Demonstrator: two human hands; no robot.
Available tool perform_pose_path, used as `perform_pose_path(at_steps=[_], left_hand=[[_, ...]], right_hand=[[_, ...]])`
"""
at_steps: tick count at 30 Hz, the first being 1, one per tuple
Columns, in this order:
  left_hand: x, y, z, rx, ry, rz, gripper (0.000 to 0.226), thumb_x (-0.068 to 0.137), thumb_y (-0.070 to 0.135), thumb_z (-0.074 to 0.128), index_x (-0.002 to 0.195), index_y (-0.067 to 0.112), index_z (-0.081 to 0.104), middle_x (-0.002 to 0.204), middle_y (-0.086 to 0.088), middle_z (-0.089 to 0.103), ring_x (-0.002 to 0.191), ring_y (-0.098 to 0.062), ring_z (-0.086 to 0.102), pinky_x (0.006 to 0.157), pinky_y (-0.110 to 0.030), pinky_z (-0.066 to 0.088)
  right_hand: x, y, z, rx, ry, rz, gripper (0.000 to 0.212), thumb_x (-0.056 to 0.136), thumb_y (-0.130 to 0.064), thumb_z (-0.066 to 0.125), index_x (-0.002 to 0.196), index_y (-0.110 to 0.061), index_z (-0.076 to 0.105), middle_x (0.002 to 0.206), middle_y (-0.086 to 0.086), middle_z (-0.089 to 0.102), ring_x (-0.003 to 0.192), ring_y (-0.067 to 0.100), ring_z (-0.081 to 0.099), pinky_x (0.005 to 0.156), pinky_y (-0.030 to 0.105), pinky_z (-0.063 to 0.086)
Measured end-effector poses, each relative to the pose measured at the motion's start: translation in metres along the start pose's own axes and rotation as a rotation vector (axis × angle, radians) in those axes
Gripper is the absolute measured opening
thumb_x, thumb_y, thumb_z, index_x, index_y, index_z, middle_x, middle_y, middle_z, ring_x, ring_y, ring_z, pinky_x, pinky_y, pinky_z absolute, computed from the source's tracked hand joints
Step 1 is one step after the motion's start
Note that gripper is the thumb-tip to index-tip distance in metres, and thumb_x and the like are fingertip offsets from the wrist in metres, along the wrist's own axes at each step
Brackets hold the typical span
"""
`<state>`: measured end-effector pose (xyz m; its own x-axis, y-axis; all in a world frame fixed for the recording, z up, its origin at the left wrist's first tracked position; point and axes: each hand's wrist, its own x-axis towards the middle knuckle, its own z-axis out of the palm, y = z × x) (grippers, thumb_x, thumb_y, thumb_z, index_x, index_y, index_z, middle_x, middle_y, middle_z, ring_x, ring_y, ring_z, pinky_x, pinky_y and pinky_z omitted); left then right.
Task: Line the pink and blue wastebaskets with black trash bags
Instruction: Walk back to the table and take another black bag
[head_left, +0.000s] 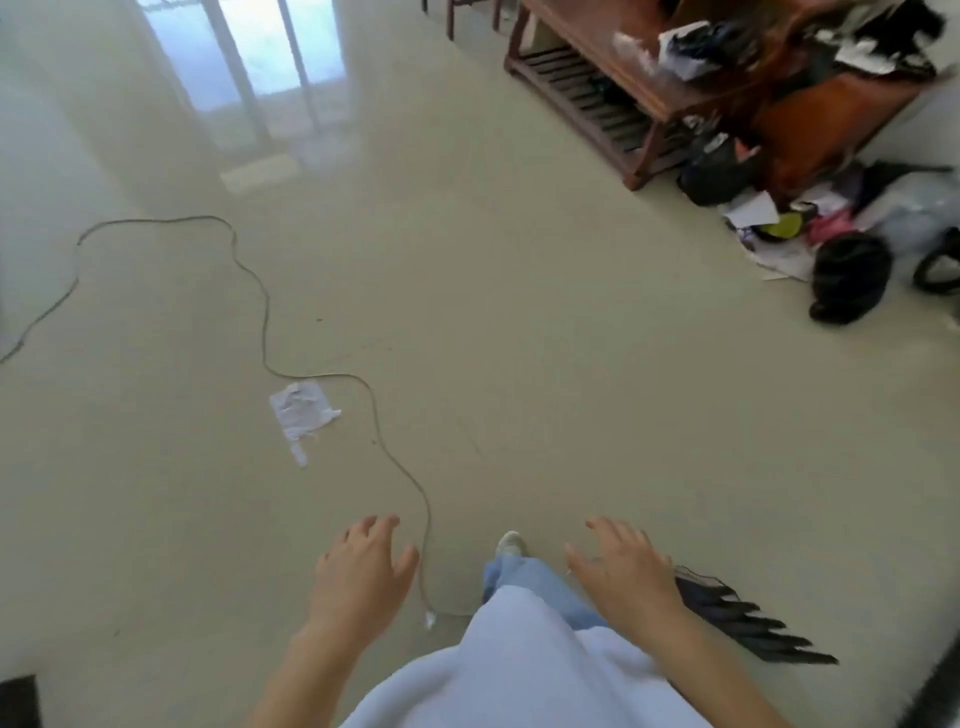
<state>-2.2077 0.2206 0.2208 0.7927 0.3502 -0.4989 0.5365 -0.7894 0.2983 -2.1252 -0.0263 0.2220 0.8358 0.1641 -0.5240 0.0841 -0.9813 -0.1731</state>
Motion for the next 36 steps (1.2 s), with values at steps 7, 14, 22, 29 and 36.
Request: perform_pose_path(at_steps=[7,14,22,29,36], left_hand=[[0.122,0.147,-0.031,0.020,-0.038,0.164,0.046,0.092,0.040,0.039,0.135,0.025,0.042,0.141,0.003,0.046,0.129,-0.021,0.039,0.101,-0.033,0.035],[0.246,0.238,-0.060,0.027,-0.138,0.249,0.045,0.092,0.041,0.041,0.134,0.029,0.043,0.141,0.007,0.045,0.128,-0.017,0.040,0.098,-0.030,0.037],[0.453,0.331,-0.155,0.177,-0.073,0.234,0.059,0.092,0.046,0.041,0.145,0.029,0.023,0.156,-0.001,0.021,0.141,-0.023,0.021,0.108,-0.036,0.031],[0.617,0.451,-0.248,0.224,0.001,0.309,0.058,0.090,0.048,0.044,0.142,0.026,0.033,0.154,-0.003,0.029,0.141,-0.024,0.025,0.107,-0.040,0.032],[0.765,0.568,-0.267,0.193,-0.046,0.316,0.057,0.088,0.047,0.047,0.140,0.027,0.037,0.152,-0.003,0.031,0.139,-0.024,0.027,0.106,-0.040,0.033]], right_hand=[[0.092,0.074,-0.077,0.133,0.035,0.113,0.051,0.093,-0.050,0.035,0.136,-0.023,0.037,0.140,-0.005,0.045,0.129,0.018,0.038,0.102,0.037,0.032],[0.196,0.095,-0.126,0.278,0.029,0.211,0.051,0.093,-0.050,0.035,0.137,-0.023,0.037,0.142,-0.006,0.044,0.130,0.016,0.037,0.102,0.035,0.033],[0.392,0.097,-0.223,0.349,0.113,0.338,0.051,0.090,-0.051,0.043,0.134,-0.024,0.041,0.141,-0.005,0.043,0.131,0.015,0.037,0.099,0.034,0.036],[0.561,0.091,-0.358,0.403,0.273,0.368,0.052,0.090,-0.046,0.048,0.135,-0.019,0.043,0.142,-0.002,0.044,0.132,0.018,0.035,0.103,0.037,0.033],[0.714,0.142,-0.449,0.369,0.265,0.415,0.059,0.088,-0.053,0.045,0.136,-0.020,0.040,0.144,-0.003,0.040,0.134,0.018,0.033,0.104,0.038,0.034]])
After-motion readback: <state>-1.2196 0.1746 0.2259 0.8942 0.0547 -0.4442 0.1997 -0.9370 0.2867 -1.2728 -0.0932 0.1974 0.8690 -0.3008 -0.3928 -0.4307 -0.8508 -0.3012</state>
